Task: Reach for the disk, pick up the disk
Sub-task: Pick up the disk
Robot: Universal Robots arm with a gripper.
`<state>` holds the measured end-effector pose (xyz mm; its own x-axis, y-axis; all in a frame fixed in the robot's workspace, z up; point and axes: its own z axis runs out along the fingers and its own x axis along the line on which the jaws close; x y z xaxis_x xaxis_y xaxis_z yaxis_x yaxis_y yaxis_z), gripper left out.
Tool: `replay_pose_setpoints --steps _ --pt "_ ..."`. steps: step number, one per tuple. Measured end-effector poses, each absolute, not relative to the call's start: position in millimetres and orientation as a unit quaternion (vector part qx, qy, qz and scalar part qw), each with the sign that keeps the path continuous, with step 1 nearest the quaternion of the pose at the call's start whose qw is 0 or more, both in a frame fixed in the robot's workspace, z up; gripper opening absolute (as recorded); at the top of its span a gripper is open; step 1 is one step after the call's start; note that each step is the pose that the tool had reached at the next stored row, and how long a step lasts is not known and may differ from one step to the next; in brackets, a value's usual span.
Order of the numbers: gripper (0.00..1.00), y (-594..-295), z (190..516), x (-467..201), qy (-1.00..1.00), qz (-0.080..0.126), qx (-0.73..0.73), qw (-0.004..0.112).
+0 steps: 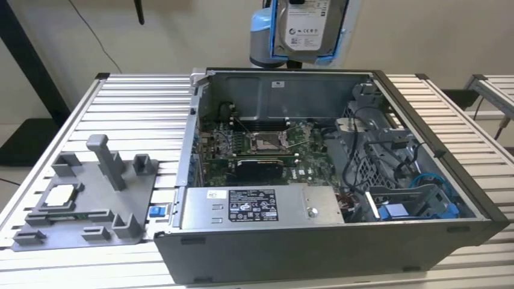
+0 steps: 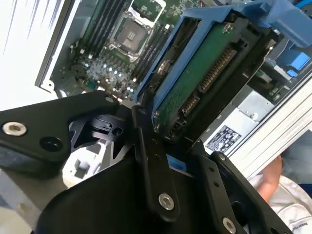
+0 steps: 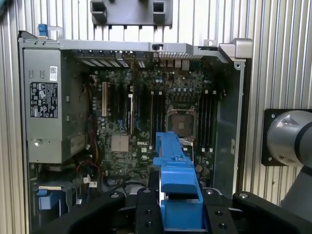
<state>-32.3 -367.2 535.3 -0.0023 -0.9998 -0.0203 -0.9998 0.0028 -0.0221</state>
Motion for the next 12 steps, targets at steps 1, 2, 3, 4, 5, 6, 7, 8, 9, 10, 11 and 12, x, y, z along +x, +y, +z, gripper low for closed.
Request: replay_pose_setpoints --steps 1,2,3,4,5,6,7,8,9,10,11,12 --pt "0.00 -367 535 -29 0.708 -0.001 -0.706 0.015" --pt "0.00 -367 535 -25 0.708 -0.001 -0.706 0.015" --pt "0.00 -367 535 -21 0.708 -0.001 -0.706 0.015" --pt "0.00 -367 535 -18 0.708 -0.001 -0.706 0.015" --pt "0.00 -367 535 -15 0.708 -0.001 -0.706 0.015" --pt "0.00 -367 535 -11 0.708 -0.001 -0.706 0.015" --pt "0.00 -367 535 -8 0.708 -0.001 -0.706 0.015" --pt "0.00 -367 535 -4 0.708 -0.001 -0.706 0.015" --pt "0.00 -367 535 -1 0.708 -0.001 -0.706 0.015" --pt "0.00 -367 535 3 0.708 -0.001 -0.706 0.015" --pt "0.00 -367 535 6 0.708 -0.001 -0.706 0.015" --pt "0.00 -367 535 10 0.708 -0.001 -0.706 0.015"
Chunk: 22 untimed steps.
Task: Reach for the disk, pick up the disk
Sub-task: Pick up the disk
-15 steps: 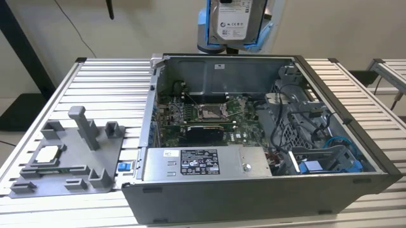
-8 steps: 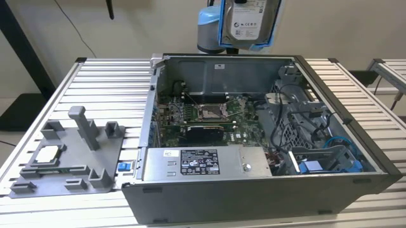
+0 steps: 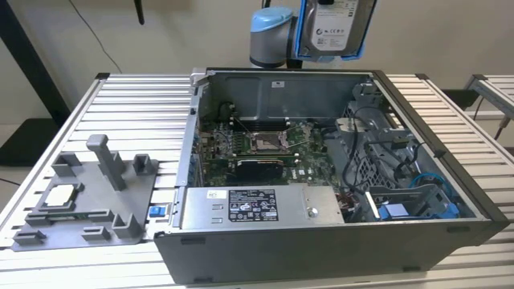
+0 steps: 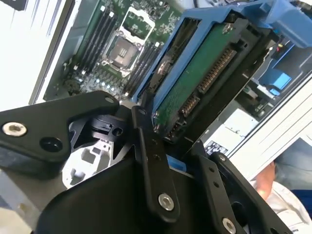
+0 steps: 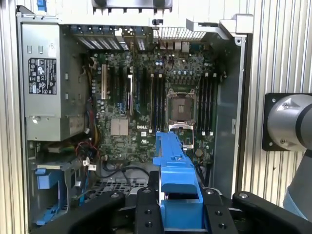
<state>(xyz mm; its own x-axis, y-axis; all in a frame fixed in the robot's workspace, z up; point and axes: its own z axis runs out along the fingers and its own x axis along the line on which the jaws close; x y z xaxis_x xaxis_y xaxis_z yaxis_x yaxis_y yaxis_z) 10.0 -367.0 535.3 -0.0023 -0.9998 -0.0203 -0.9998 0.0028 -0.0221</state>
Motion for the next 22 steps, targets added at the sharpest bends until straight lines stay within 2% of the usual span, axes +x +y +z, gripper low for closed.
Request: replay_pose_setpoints --steps 22 --pt "0.00 -367 535 73 0.708 -0.001 -0.706 0.015"
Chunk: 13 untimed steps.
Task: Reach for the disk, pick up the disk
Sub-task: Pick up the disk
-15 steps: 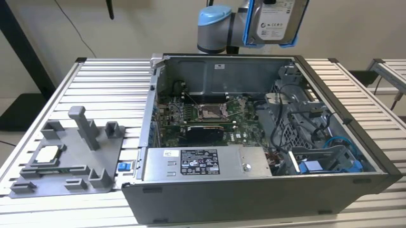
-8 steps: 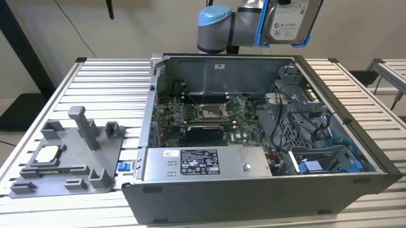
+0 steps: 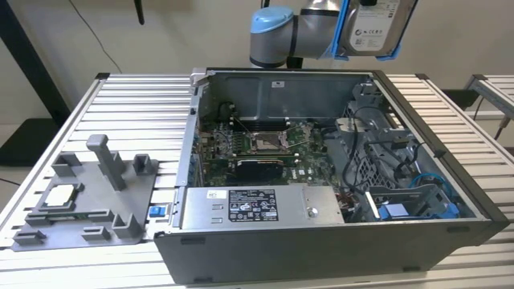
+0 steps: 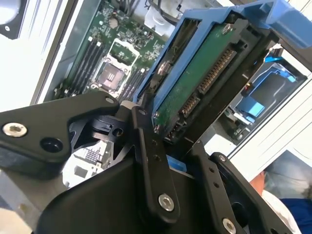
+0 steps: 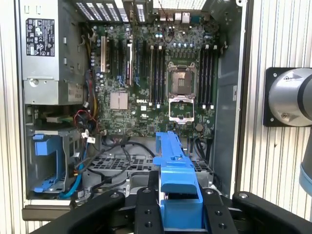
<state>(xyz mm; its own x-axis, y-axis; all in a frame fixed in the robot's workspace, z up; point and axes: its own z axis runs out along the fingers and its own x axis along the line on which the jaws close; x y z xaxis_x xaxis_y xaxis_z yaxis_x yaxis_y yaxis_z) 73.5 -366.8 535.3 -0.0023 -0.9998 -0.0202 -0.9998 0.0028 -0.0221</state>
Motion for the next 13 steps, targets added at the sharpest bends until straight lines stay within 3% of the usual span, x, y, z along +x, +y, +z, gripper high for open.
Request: replay_pose_setpoints --steps 13 --pt "0.00 -366.8 535.2 74.6 0.708 -0.001 -0.706 0.015"
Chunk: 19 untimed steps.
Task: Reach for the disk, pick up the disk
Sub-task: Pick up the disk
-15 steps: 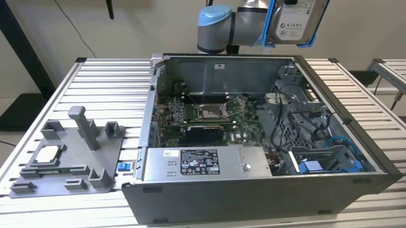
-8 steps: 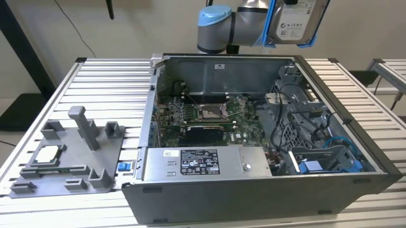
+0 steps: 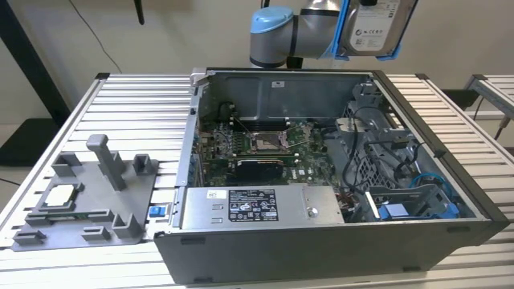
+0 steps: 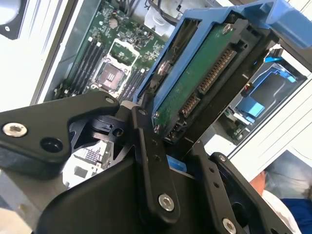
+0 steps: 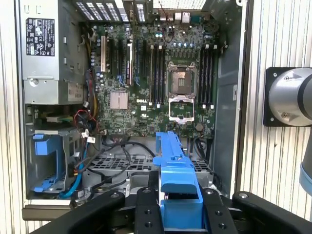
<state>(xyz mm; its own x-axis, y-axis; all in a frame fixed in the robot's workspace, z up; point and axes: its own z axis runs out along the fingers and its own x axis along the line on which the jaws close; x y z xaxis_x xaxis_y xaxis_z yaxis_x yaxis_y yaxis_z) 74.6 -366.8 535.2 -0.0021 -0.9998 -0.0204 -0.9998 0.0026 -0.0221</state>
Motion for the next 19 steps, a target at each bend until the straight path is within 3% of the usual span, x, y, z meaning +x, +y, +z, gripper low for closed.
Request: replay_pose_setpoints --steps 19 --pt "0.00 -368 535 92 0.708 -0.001 -0.706 0.015"
